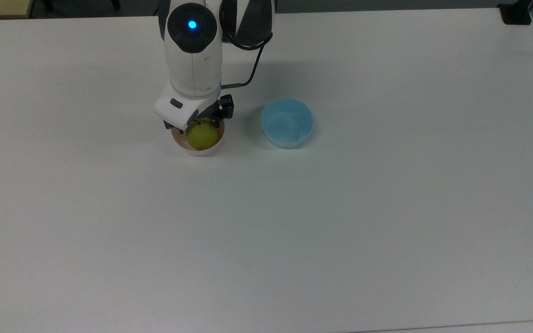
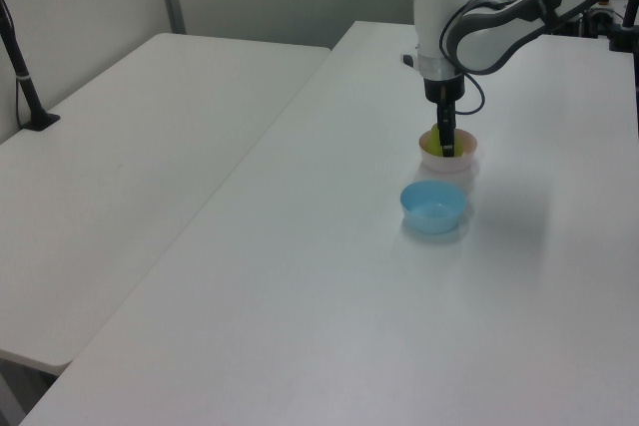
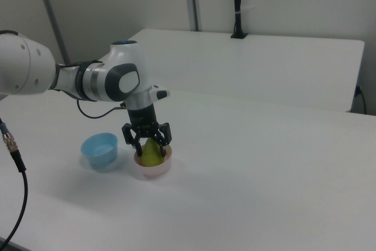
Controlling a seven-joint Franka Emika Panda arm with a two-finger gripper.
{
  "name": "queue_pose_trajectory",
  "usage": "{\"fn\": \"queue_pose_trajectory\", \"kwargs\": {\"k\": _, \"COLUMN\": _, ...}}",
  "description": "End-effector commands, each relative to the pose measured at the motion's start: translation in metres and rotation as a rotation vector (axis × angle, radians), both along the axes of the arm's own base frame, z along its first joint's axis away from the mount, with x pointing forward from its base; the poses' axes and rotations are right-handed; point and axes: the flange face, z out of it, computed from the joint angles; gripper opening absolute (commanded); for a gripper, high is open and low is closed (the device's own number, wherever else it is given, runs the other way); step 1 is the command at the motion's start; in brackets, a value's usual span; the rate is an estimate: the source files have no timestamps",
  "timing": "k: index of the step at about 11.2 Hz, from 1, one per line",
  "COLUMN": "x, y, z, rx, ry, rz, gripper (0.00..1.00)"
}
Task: Pick up a pear from the bowl
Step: 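Close the gripper around the green pear, then lift the pear out of the pink bowl and carry it away from the bowls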
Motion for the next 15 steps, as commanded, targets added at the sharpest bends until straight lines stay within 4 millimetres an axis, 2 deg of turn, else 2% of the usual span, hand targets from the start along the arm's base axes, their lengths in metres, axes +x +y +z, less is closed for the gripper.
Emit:
{"fn": "queue_pose_trajectory", "kwargs": {"k": 1, "x": -0.001, "y": -0.003, "z": -0.007, "rx": -0.007, "ry": -0.016, "rz": 0.024, "gripper": 0.74}}
{"fn": "queue_pose_trajectory", "kwargs": {"k": 4, "x": -0.001, "y": -0.002, "z": -0.005, "rx": -0.008, "ry": -0.018, "rz": 0.019, "gripper": 0.37}}
{"fn": "queue_pose_trajectory", "kwargs": {"k": 5, "x": -0.002, "y": -0.002, "z": 0.0, "rx": -0.008, "ry": -0.02, "rz": 0.014, "gripper": 0.34}}
{"fn": "queue_pose_trajectory", "kwargs": {"k": 7, "x": -0.009, "y": -0.001, "z": 0.024, "rx": -0.01, "ry": -0.003, "rz": 0.005, "gripper": 0.31}}
{"fn": "queue_pose_trajectory", "kwargs": {"k": 9, "x": -0.016, "y": 0.0, "z": 0.057, "rx": -0.004, "ry": -0.01, "rz": -0.005, "gripper": 0.31}}
{"fn": "queue_pose_trajectory", "kwargs": {"k": 11, "x": -0.015, "y": -0.003, "z": 0.092, "rx": 0.003, "ry": -0.021, "rz": -0.021, "gripper": 0.31}}
{"fn": "queue_pose_trajectory", "kwargs": {"k": 13, "x": -0.018, "y": -0.008, "z": 0.137, "rx": 0.004, "ry": -0.035, "rz": -0.036, "gripper": 0.31}}
{"fn": "queue_pose_trajectory", "kwargs": {"k": 14, "x": -0.017, "y": -0.014, "z": 0.156, "rx": 0.012, "ry": -0.041, "rz": -0.049, "gripper": 0.31}}
{"fn": "queue_pose_trajectory", "kwargs": {"k": 15, "x": -0.015, "y": -0.032, "z": 0.17, "rx": 0.026, "ry": -0.053, "rz": -0.08, "gripper": 0.31}}
